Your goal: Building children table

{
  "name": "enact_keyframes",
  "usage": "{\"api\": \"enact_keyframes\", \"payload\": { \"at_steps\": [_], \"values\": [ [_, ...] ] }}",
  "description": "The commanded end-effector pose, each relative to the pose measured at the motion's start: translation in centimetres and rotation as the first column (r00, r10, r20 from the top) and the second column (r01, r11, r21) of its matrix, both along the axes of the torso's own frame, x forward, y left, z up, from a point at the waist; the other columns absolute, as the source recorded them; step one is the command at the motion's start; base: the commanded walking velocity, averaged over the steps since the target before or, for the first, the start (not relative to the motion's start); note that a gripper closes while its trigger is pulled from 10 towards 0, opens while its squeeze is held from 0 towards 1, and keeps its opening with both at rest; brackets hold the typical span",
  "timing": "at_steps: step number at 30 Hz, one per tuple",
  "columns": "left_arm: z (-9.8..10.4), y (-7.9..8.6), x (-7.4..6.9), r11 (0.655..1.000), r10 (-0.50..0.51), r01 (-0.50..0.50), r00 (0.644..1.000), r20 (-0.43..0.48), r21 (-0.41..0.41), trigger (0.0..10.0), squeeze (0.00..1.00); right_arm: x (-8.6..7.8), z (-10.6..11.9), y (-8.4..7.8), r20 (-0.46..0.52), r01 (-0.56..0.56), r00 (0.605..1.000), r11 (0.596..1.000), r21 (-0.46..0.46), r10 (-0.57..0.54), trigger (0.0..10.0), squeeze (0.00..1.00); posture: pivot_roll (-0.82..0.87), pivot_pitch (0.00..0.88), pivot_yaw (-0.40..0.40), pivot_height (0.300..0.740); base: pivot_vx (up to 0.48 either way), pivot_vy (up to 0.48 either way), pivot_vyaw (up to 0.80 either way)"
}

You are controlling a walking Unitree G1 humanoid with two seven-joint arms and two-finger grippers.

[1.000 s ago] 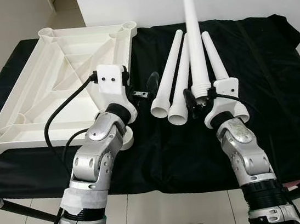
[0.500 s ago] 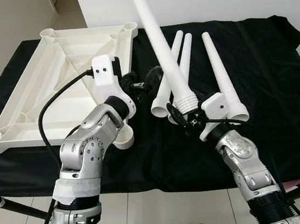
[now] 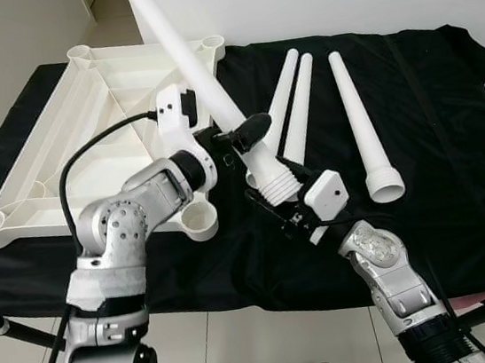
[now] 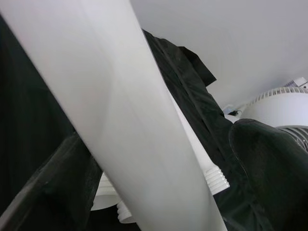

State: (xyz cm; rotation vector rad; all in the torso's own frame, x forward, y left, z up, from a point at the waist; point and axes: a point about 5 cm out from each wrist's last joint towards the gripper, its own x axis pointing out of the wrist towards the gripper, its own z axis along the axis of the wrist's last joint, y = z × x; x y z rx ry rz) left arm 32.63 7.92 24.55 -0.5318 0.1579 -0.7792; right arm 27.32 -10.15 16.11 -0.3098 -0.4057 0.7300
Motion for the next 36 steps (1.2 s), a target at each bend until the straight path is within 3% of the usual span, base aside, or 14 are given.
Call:
{"api": "enact_keyframes", "payload": {
  "at_steps": [1,8,17,18,19,21,22,36],
  "values": [
    [0.8,0.0,-0.2,0.985,-0.157,0.160,0.986,0.047,-0.066,10.0,0.00,-0.6,-0.3,0.2,0.015,-0.034,0.999,0.999,-0.025,0.034,10.0,0.00,-0.13,0.094,0.091,0.740,0.000,0.000,0.00],
    [2.1,1.3,1.1,0.987,-0.132,0.132,0.991,0.012,-0.087,10.0,0.00,-1.4,-1.3,-0.4,0.018,-0.038,0.999,0.997,-0.073,0.040,10.0,0.00,-0.14,0.094,0.093,0.740,0.000,0.000,0.00],
    [3.1,2.3,1.8,0.985,-0.125,0.124,0.992,-0.003,-0.117,10.0,0.00,-1.9,-1.9,-1.3,0.054,-0.022,0.998,0.991,-0.133,0.030,10.0,0.00,-0.14,0.095,0.098,0.740,0.000,0.000,0.00],
    [3.2,2.3,1.8,0.984,-0.131,0.130,0.991,-0.003,-0.126,6.6,0.00,-1.9,-1.9,-1.4,0.057,-0.021,0.998,0.991,-0.136,0.029,10.0,0.00,-0.14,0.095,0.101,0.740,0.000,0.000,0.00],
    [3.2,2.2,1.7,0.982,-0.135,0.133,0.991,-0.007,-0.132,0.9,0.00,-1.9,-1.9,-1.4,0.062,-0.017,0.998,0.991,-0.135,0.025,10.0,0.00,-0.14,0.095,0.101,0.740,0.000,0.000,0.00],
    [3.2,2.2,1.7,0.981,-0.138,0.135,0.990,-0.012,-0.137,0.9,0.00,-1.8,-1.9,-1.4,0.067,-0.014,0.998,0.991,-0.132,0.023,10.0,0.00,-0.14,0.095,0.101,0.740,0.000,0.000,0.00],
    [3.2,2.1,1.7,0.980,-0.143,0.140,0.990,-0.012,-0.143,0.0,0.00,-1.8,-1.8,-1.4,0.074,-0.011,0.997,0.991,-0.132,0.021,10.0,0.00,-0.14,0.098,0.100,0.740,0.000,0.000,0.00],
    [3.8,2.4,1.8,0.972,-0.131,0.127,0.991,-0.010,-0.196,0.0,0.00,-1.6,-1.5,-1.5,0.070,-0.014,0.997,0.995,-0.102,0.021,10.0,0.00,-0.13,0.102,0.091,0.740,0.000,0.000,0.00]
  ]
}}
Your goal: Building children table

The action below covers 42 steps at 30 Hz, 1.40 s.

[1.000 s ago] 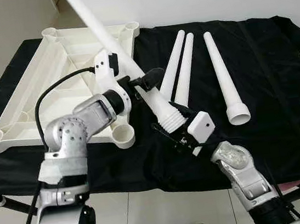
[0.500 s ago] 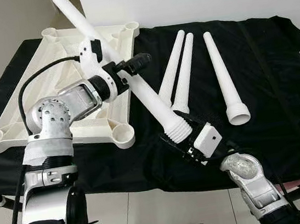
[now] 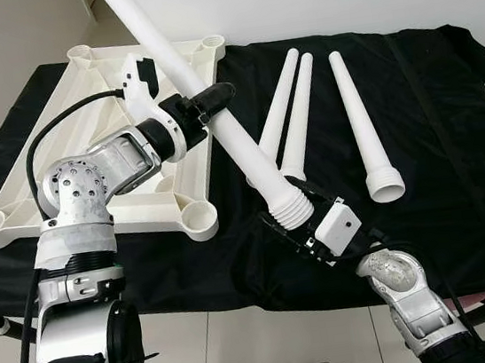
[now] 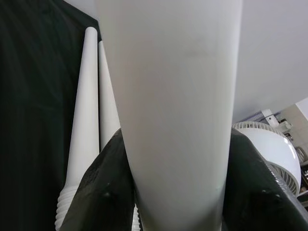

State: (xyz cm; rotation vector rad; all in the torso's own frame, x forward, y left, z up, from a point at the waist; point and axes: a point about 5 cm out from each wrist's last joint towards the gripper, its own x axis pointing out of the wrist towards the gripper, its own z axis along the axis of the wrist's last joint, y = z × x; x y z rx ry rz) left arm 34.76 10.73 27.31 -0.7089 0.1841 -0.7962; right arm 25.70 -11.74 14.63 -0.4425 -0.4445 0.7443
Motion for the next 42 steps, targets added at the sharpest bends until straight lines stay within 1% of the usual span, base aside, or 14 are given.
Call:
{"api": "enact_keyframes", "payload": {
  "at_steps": [1,2,3,8,14,19,20,21,23,25,29,35,38,42],
  "values": [
    [1.1,-0.4,-0.3,0.994,-0.097,0.101,0.993,0.071,-0.046,0.0,0.00,0.0,0.0,0.1,-0.011,-0.015,1.000,1.000,0.006,0.015,10.0,0.00,-0.13,0.102,0.091,0.740,0.000,0.000,0.00],
    [1.1,-0.4,-0.3,0.994,-0.097,0.100,0.993,0.064,-0.044,0.0,0.00,0.1,0.0,0.0,-0.032,-0.018,0.999,0.999,0.027,0.019,10.0,1.00,-0.13,0.102,0.089,0.740,0.000,0.000,0.00],
    [1.0,-0.4,-0.2,0.996,-0.087,0.088,0.995,0.047,-0.019,10.0,0.00,0.2,0.1,-0.2,-0.066,-0.019,0.998,0.998,0.065,0.023,10.0,1.00,-0.13,0.103,0.087,0.740,0.000,0.000,0.00],
    [1.0,-0.5,-0.2,0.996,-0.088,0.089,0.995,0.051,-0.014,10.0,0.00,0.3,0.3,-0.2,-0.078,-0.016,0.997,0.996,0.089,0.023,10.0,1.00,-0.13,0.103,0.087,0.740,0.000,0.000,0.00],
    [1.2,-0.9,-0.7,0.996,-0.086,0.085,0.992,0.096,0.012,10.0,0.00,1.4,2.5,-0.1,-0.148,0.024,0.989,0.975,0.221,0.009,10.0,1.00,-0.13,0.108,0.084,0.740,0.000,0.000,0.00],
    [1.3,-1.1,-1.0,0.996,-0.088,0.085,0.990,0.114,0.027,10.0,0.00,1.5,3.0,0.0,-0.164,0.016,0.986,0.971,0.237,0.024,10.0,1.00,-0.13,0.107,0.079,0.740,0.000,0.000,0.00],
    [1.3,-1.3,-1.2,0.996,-0.086,0.080,0.987,0.136,0.049,10.0,0.00,1.6,3.5,0.1,-0.184,-0.001,0.982,0.970,0.244,0.047,10.0,0.62,-0.12,0.105,0.075,0.740,0.000,0.000,0.00],
    [1.2,-1.7,-1.4,0.994,-0.083,0.072,0.984,0.158,0.076,10.0,0.00,1.9,3.9,0.2,-0.218,-0.019,0.973,0.975,0.222,0.068,10.0,0.00,-0.12,0.101,0.070,0.740,0.000,0.000,0.00],
    [1.2,-1.7,-1.4,0.994,-0.083,0.072,0.984,0.158,0.076,10.0,0.00,1.9,3.9,0.2,-0.218,-0.019,0.973,0.975,0.222,0.068,10.0,0.00,-0.12,0.101,0.070,0.740,0.000,0.000,0.00],
    [0.9,-2.5,-1.8,0.989,-0.073,0.044,0.976,0.206,0.141,10.0,0.00,2.5,4.7,0.5,-0.268,-0.030,0.960,0.984,0.174,0.077,10.0,0.00,-0.12,0.098,0.067,0.740,0.000,0.000,0.00],
    [0.7,-3.3,-2.1,0.982,-0.066,0.021,0.968,0.243,0.186,10.0,0.00,3.2,5.4,0.8,-0.304,-0.031,0.950,0.989,0.147,0.075,10.0,0.00,-0.12,0.094,0.064,0.740,0.000,0.000,0.00],
    [0.6,-3.9,-2.3,0.978,-0.064,0.007,0.962,0.265,0.210,10.0,0.00,3.5,5.8,1.0,-0.322,-0.040,0.943,0.991,0.128,0.080,10.0,0.00,-0.12,0.092,0.063,0.740,0.000,0.000,0.00],
    [0.9,-5.5,-3.1,0.968,-0.072,-0.014,0.941,0.332,0.250,10.0,0.00,4.2,6.4,1.9,-0.406,-0.056,0.911,0.997,0.060,0.076,10.0,0.00,-0.11,0.084,0.060,0.740,0.000,0.000,0.00],
    [1.1,-5.8,-3.3,0.967,-0.075,-0.019,0.934,0.350,0.256,10.0,0.00,4.4,6.4,2.2,-0.417,-0.058,0.906,0.998,0.036,0.068,10.0,0.00,-0.11,0.080,0.060,0.740,0.000,0.000,0.00]
  ]
}}
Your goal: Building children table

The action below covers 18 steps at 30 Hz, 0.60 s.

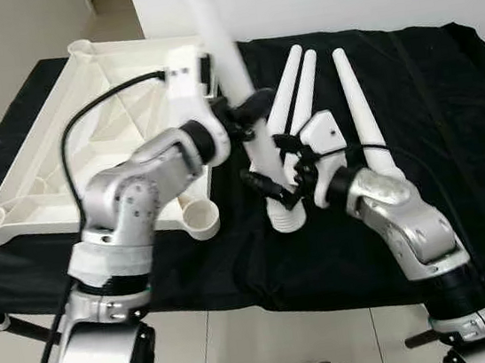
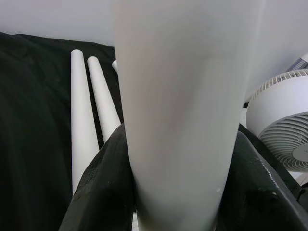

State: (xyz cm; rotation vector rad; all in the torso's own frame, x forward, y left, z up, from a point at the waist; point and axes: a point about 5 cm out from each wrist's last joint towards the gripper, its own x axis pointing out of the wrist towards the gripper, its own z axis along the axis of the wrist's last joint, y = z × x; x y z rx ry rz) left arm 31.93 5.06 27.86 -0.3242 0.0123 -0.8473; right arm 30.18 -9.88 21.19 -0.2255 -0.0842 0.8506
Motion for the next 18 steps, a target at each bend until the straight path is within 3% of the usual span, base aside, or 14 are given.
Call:
{"api": "enact_keyframes", "payload": {
  "at_steps": [1,11,12,14,15,16,17,18],
  "values": [
    [0.5,-0.2,-0.5,0.999,-0.041,0.041,0.998,0.054,-0.007,10.0,0.00,-0.1,-0.2,0.3,-0.016,-0.018,1.000,1.000,-0.019,0.018,10.0,0.00,-0.11,0.080,0.060,0.740,0.000,0.000,0.00],
    [1.0,-1.5,-1.5,0.999,-0.046,0.042,0.989,0.142,0.031,10.0,0.00,0.7,0.2,1.3,-0.083,-0.009,0.997,0.995,-0.099,0.001,10.0,0.00,-0.12,0.075,0.056,0.740,0.000,0.000,0.00],
    [1.3,-1.8,-1.7,0.998,-0.051,0.046,0.986,0.160,0.032,10.0,0.00,0.8,0.3,1.4,-0.094,-0.006,0.996,0.994,-0.107,-0.004,9.4,0.00,-0.12,0.078,0.057,0.740,0.000,0.000,0.00],
    [1.4,-1.9,-1.9,0.998,-0.055,0.051,0.984,0.172,0.032,10.0,0.00,0.9,0.4,1.5,-0.106,0.002,0.994,0.994,-0.107,-0.013,9.8,0.00,-0.12,0.079,0.056,0.740,0.000,0.000,0.00],
    [1.6,-2.1,-2.0,0.998,-0.060,0.055,0.982,0.180,0.031,10.0,0.00,1.0,0.4,1.6,-0.110,0.008,0.994,0.994,-0.108,-0.020,8.7,0.00,-0.12,0.079,0.056,0.740,0.000,0.000,0.00],
    [1.7,-2.2,-2.1,0.998,-0.062,0.057,0.980,0.187,0.032,10.0,0.00,1.1,0.5,1.6,-0.113,0.012,0.993,0.994,-0.111,-0.025,4.9,0.00,-0.12,0.081,0.057,0.740,0.000,0.000,0.00],
    [1.7,-2.2,-2.1,0.998,-0.062,0.057,0.980,0.187,0.032,10.0,0.00,1.1,0.5,1.6,-0.113,0.012,0.993,0.994,-0.111,-0.025,4.9,0.00,-0.12,0.081,0.057,0.740,0.000,0.000,0.00],
    [1.7,-2.2,-2.1,0.998,-0.063,0.058,0.980,0.190,0.032,10.0,0.00,1.2,0.4,1.6,-0.119,0.022,0.992,0.993,-0.118,-0.036,6.6,0.00,-0.12,0.081,0.057,0.740,0.000,0.000,0.00]
  ]
}}
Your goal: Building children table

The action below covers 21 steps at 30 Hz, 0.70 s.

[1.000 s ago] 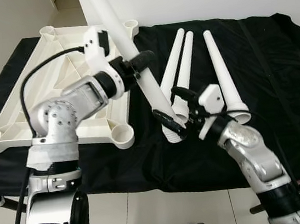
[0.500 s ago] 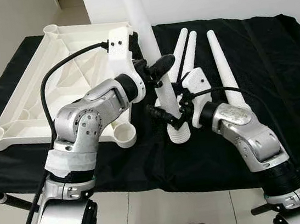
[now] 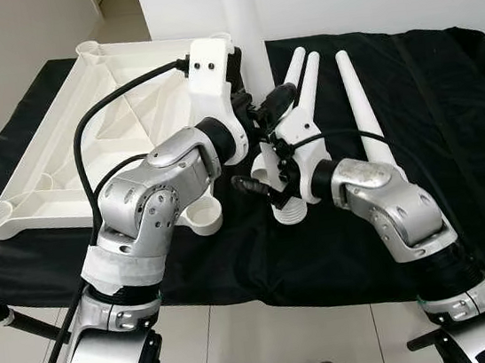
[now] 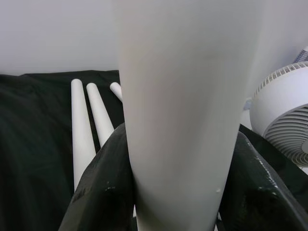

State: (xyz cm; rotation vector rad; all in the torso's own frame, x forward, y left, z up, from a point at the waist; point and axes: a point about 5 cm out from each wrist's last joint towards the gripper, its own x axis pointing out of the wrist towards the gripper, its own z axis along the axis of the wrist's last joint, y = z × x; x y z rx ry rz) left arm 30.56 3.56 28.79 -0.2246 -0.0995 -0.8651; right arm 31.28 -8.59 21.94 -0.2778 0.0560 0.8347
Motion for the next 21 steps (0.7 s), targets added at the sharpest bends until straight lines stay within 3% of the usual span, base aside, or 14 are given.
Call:
{"api": "enact_keyframes", "payload": {
  "at_steps": [1,3,4,5,6,11,12,14,17,21],
  "values": [
    [0.89,-0.81,-0.83,0.998,-0.065,0.066,0.996,0.058,-0.010,10.0,0.00,0.21,-0.34,0.38,-0.026,0.005,1.000,1.000,-0.023,-0.006,6.0,0.00,-0.12,0.081,0.057,0.740,0.000,0.000,0.00],
    [1.01,-0.87,-0.90,0.998,-0.067,0.068,0.996,0.064,-0.011,10.0,0.00,0.30,-0.35,0.39,-0.030,0.011,0.999,1.000,-0.024,-0.012,5.9,0.00,-0.12,0.082,0.057,0.740,0.000,0.000,0.00],
    [1.09,-0.93,-0.97,0.998,-0.068,0.069,0.995,0.069,-0.012,10.0,0.00,0.38,-0.33,0.41,-0.038,0.017,0.999,1.000,-0.023,-0.018,4.7,0.00,-0.12,0.082,0.057,0.740,0.000,0.000,0.00],
    [1.09,-0.93,-0.97,0.998,-0.068,0.069,0.995,0.069,-0.012,10.0,0.00,0.38,-0.33,0.41,-0.038,0.017,0.999,1.000,-0.023,-0.018,4.7,0.00,-0.12,0.082,0.057,0.740,0.000,0.000,0.00],
    [1.16,-1.00,-1.04,0.997,-0.069,0.070,0.995,0.072,-0.014,10.0,0.00,0.44,-0.29,0.44,-0.040,0.021,0.999,1.000,-0.023,-0.022,2.9,0.00,-0.12,0.082,0.057,0.740,0.000,0.000,0.00],
    [1.25,-1.10,-1.11,0.997,-0.070,0.072,0.995,0.076,-0.018,10.0,0.00,0.61,-0.40,0.50,-0.057,0.033,0.998,0.999,-0.025,-0.034,2.7,0.00,-0.12,0.080,0.058,0.740,0.000,0.000,0.00],
    [1.31,-1.13,-1.13,0.997,-0.070,0.072,0.994,0.079,-0.019,10.0,0.00,0.67,-0.57,0.46,-0.066,0.041,0.997,0.999,-0.032,-0.043,3.1,0.00,-0.12,0.080,0.058,0.740,0.000,0.000,0.00],
    [1.36,-1.16,-1.16,0.997,-0.070,0.072,0.994,0.080,-0.020,10.0,0.00,0.69,-0.69,0.43,-0.070,0.046,0.996,0.998,-0.038,-0.048,2.8,0.00,-0.12,0.080,0.058,0.740,0.000,0.000,0.00],
    [1.51,-1.11,-1.11,0.997,-0.065,0.068,0.994,0.085,-0.024,10.0,0.00,0.82,-0.87,0.47,-0.080,0.057,0.995,0.998,-0.041,-0.061,10.0,0.00,-0.11,0.077,0.056,0.740,0.000,0.000,0.00],
    [1.60,-1.15,-1.11,0.998,-0.063,0.066,0.994,0.089,-0.025,10.0,0.00,0.99,-1.02,0.45,-0.079,0.072,0.994,0.996,-0.049,-0.075,10.0,0.00,-0.11,0.077,0.056,0.740,0.000,0.000,0.00]
  ]
}}
